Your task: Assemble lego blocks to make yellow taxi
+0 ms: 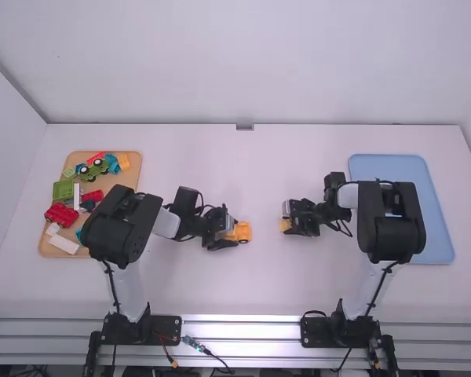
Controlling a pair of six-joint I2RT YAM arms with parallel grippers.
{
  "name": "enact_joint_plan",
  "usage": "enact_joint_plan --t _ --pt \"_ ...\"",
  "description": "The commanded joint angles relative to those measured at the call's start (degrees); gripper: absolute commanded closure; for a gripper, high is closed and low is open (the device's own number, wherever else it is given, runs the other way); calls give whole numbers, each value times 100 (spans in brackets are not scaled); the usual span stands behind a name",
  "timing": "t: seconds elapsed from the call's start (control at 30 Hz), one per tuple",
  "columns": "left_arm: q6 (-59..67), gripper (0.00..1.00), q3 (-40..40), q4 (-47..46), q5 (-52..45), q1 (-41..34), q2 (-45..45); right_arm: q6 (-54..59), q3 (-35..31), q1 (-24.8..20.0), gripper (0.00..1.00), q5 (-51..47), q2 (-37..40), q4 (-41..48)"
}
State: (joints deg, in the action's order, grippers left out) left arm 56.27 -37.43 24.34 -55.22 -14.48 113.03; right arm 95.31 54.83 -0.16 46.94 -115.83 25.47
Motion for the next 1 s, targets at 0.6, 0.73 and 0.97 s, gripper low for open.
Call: enact_joint_plan --t 0.6,0.73,0.97 --pt "53 43 -21 -65 -66 2 67 -385 -48 17 74 -24 -103 -85" --pt "51 43 -23 -63 -81 -31 67 -579 -22 22 74 -2 -76 -83" --pt "56 44 -32 -59 -83 -35 67 -1043 330 114 75 20 26 341"
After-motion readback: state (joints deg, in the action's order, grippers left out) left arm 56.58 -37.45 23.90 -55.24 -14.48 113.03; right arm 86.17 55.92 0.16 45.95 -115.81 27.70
